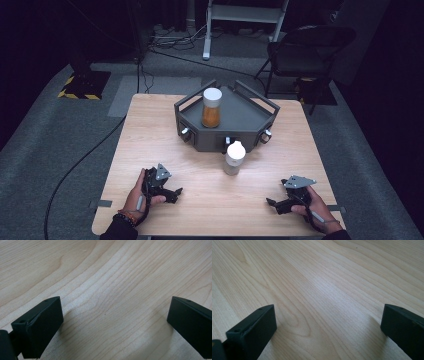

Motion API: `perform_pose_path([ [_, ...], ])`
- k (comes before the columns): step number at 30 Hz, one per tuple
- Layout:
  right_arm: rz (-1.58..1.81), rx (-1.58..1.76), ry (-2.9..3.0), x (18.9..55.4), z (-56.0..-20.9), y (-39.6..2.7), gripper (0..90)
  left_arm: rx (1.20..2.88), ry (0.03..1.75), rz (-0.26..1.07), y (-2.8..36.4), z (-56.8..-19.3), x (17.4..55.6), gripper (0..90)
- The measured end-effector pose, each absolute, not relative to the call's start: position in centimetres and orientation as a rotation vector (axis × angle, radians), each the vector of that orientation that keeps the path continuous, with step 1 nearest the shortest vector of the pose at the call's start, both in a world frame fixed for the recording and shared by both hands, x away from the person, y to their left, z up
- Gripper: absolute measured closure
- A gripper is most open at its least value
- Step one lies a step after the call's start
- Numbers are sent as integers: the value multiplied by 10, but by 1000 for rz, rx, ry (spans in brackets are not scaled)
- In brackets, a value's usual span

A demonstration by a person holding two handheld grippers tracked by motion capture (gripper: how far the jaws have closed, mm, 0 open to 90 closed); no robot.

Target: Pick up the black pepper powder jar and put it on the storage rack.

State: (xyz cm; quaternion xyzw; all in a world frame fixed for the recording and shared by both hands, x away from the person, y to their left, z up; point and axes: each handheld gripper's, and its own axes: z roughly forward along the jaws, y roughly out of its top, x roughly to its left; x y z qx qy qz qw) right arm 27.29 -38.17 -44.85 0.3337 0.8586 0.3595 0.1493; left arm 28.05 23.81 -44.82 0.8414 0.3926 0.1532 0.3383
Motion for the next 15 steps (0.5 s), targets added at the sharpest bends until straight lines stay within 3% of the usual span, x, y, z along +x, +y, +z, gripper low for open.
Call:
perform_pose_path([
  [15, 1073, 956, 2402, 265, -443, -379, 16, 2195, 1018, 397, 239, -448, 281, 4],
])
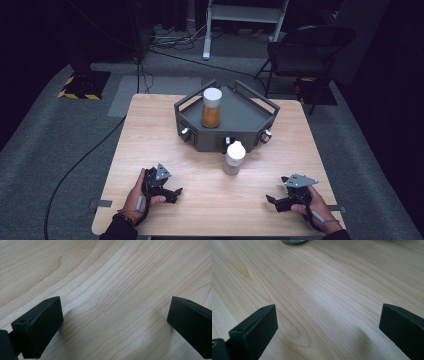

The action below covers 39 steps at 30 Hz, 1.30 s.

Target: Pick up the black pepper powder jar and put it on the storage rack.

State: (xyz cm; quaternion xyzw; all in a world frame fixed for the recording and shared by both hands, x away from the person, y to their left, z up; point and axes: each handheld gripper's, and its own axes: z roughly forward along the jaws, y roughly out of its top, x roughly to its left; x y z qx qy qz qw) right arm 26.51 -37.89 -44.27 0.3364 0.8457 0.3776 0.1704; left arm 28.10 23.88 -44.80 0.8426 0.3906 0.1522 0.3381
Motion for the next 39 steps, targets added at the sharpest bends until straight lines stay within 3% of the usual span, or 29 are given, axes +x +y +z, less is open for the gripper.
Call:
perform_pose_path([
  [39, 1267, 1006, 2230, 268, -431, -367, 18, 2195, 1018, 397, 239, -448, 281, 4],
])
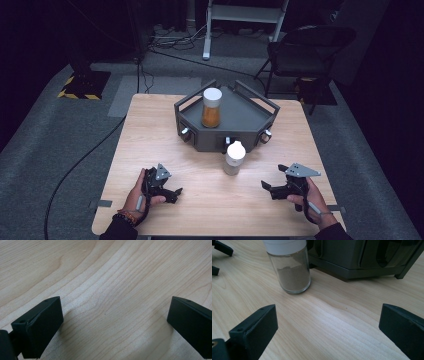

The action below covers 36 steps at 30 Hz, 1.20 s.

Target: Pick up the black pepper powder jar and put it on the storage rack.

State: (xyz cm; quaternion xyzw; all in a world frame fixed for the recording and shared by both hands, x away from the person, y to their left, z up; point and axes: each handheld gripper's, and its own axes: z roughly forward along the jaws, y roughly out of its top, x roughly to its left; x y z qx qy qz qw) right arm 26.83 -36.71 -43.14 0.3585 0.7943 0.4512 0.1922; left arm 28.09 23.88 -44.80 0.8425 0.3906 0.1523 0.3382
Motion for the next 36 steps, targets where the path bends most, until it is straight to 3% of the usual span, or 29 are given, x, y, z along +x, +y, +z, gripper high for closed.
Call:
perform_pose_path([
  [36, 1319, 942, 2263, 308, -441, -311, 22, 2195, 1018, 396, 239, -448, 281, 4],
])
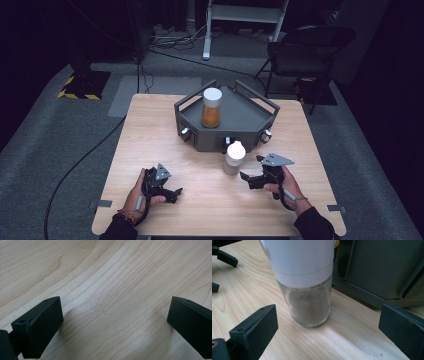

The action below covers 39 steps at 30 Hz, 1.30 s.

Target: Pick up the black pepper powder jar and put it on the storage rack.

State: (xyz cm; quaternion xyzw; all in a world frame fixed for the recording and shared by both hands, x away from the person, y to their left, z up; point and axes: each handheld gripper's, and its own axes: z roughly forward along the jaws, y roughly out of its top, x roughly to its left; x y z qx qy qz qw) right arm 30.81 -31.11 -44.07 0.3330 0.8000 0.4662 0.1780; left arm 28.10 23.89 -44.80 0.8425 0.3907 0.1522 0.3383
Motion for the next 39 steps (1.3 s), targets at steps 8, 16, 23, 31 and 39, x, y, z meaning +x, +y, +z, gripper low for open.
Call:
perform_pose_path([
  [8, 1344, 929, 2268, 315, -443, -301, 24, 2194, 1018, 397, 239, -448, 281, 4],
  [16, 1364, 916, 2279, 321, -445, -289, 26, 2194, 1018, 397, 239, -448, 281, 4],
  [23, 1403, 949, 2253, 325, -449, -280, 43, 2195, 1015, 396, 239, -448, 281, 4],
  [31, 1457, 1001, 2226, 332, -452, -279, 165, 2195, 1015, 396, 239, -448, 281, 4],
  [39, 1456, 953, 2250, 335, -451, -277, 271, 2195, 1015, 396, 239, -448, 281, 4],
])
